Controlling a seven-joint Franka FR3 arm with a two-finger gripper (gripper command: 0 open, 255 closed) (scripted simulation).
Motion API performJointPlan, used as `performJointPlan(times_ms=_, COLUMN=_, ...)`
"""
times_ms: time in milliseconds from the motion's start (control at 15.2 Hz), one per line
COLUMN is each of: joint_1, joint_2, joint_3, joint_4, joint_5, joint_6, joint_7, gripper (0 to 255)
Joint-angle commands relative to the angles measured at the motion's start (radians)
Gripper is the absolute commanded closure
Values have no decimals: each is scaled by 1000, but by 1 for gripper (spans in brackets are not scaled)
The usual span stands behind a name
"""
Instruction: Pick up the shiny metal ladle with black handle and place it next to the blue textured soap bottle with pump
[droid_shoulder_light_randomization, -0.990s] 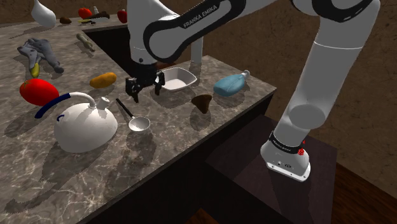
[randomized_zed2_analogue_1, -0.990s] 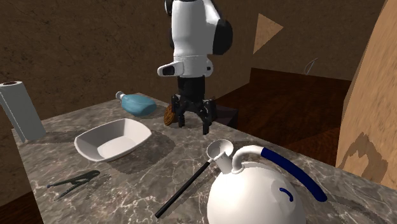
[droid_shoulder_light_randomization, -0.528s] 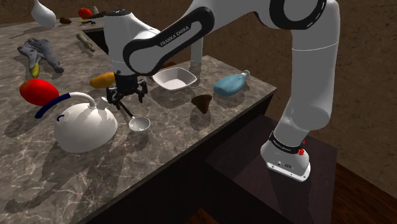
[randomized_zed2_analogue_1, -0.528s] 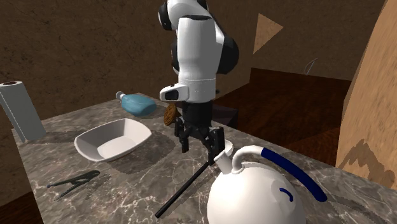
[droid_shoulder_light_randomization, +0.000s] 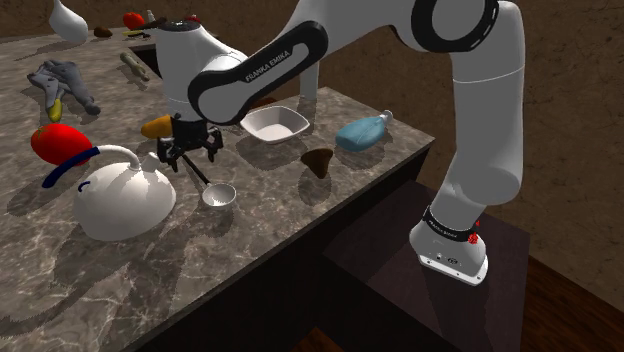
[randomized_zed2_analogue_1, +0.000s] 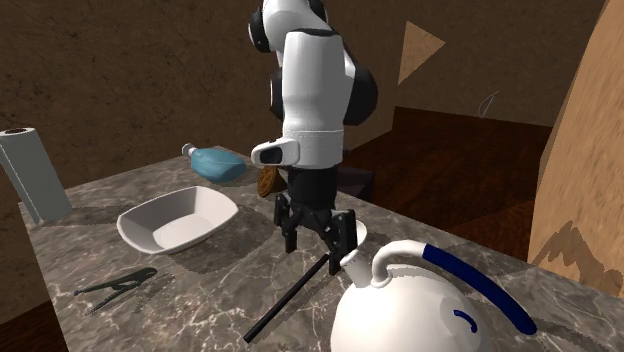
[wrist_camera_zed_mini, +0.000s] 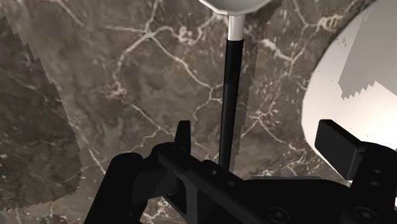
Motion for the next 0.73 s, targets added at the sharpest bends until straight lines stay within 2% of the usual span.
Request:
performJointPlan(times_ms=0, joint_1=1, joint_2=49, joint_3=-6, joint_4=-22, joint_5=0, joint_6=9, joint_7=0, gripper=0)
performJointPlan(times_ms=396, joint_1=7, joint_2=48, joint_3=-13, joint_4=-22, joint_5=5, joint_6=10, joint_7=-3, gripper=0)
performJointPlan(times_ms=462, joint_1=-4, joint_2=45, joint_3=-15, joint_4=-32, joint_5=8, joint_6=18, joint_7=-14, gripper=255)
performJointPlan(times_ms=660, joint_1=-20, joint_2=-3, joint_3=-3, joint_4=-62, joint_5=30, joint_6=2, joint_7=-27, gripper=255)
